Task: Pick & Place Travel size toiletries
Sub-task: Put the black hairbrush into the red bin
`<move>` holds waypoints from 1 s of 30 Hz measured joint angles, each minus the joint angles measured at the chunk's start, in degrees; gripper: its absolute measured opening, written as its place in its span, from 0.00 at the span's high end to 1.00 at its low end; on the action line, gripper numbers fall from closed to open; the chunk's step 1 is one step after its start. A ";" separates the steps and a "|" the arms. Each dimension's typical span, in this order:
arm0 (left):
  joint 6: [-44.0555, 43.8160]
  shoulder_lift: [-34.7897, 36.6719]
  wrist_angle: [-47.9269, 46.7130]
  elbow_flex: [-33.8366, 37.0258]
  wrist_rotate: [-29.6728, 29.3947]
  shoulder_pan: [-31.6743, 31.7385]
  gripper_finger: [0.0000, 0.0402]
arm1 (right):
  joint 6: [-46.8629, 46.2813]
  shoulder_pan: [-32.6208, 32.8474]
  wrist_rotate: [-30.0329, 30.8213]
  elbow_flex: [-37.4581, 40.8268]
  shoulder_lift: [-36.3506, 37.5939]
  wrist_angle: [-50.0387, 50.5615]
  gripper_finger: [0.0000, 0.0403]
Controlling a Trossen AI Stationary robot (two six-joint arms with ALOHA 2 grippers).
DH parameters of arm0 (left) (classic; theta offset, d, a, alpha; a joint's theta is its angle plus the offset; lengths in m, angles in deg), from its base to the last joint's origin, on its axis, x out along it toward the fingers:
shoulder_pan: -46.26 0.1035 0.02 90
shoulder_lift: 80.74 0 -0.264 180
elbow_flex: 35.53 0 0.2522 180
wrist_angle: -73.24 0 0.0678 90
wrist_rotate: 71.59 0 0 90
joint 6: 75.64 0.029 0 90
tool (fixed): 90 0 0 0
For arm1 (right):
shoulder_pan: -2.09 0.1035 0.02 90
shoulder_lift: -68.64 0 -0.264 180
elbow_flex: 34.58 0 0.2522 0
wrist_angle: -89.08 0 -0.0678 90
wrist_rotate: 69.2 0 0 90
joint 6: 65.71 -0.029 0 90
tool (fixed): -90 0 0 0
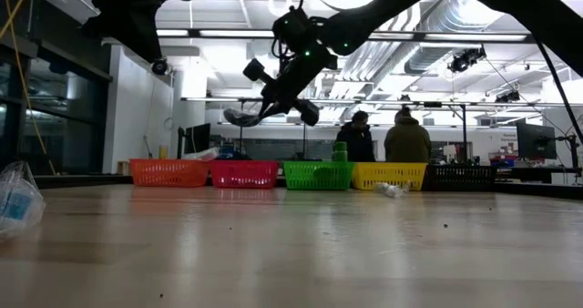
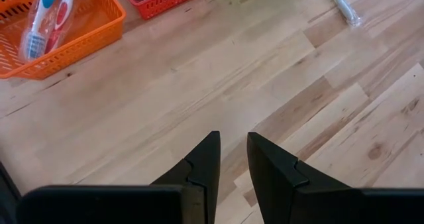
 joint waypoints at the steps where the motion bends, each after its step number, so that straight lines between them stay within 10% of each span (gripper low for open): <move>1: 0.00 0.00 0.00 0.00 0.00 0.00 0.80 | -0.97 -0.18 0.10 0.00 0.00 0.06 0.99; 30: 0.02 0.00 0.00 0.01 0.47 0.00 0.80 | -4.83 -1.12 -1.76 0.04 -0.02 5.16 0.77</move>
